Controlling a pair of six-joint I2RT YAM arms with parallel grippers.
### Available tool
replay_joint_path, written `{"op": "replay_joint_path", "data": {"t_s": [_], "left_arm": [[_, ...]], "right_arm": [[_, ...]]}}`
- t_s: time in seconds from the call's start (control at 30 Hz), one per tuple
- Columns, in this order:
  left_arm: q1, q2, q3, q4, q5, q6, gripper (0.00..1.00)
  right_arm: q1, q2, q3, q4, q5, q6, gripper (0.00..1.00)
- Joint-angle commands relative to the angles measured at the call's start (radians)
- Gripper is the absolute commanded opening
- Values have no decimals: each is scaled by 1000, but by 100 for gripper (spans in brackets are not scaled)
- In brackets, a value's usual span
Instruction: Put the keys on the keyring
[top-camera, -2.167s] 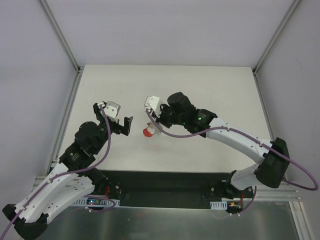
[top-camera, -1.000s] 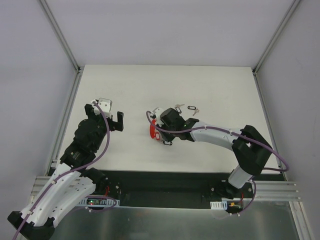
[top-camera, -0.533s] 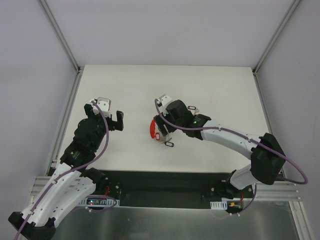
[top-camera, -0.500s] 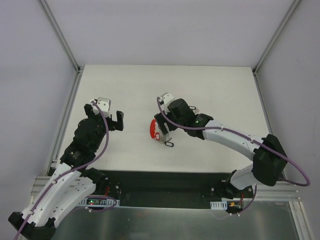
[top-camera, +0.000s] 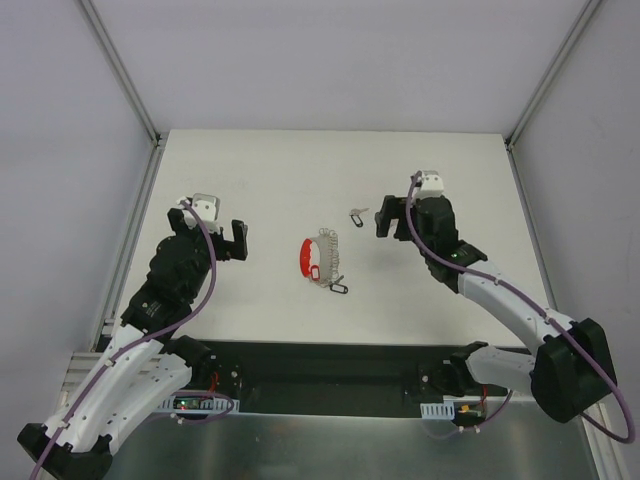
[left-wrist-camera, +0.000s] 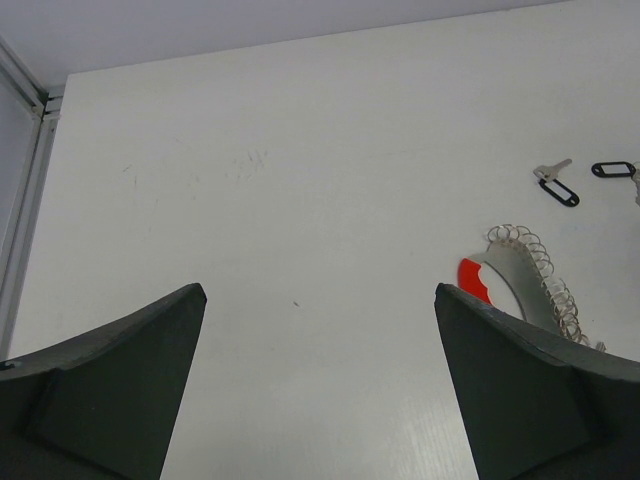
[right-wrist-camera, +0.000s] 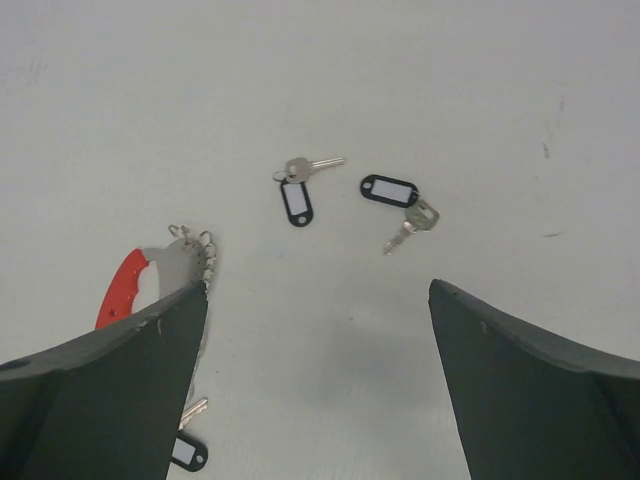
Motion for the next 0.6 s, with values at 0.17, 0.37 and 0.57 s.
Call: {"op": "replay_joint_path", "data": {"t_s": [0.17,0.37,0.57], "left_arm": [[21,6,12,1,22,-14,99],[24,15,11,1,27,-13,99],[27,26,12,0,37,-13,99]], "right_arm": [[-159,-71,-79,233,-74,129,96],[-302,-14,-68,316,-221,210,96],[-405,31,-8,269,-298,191,96]]}}
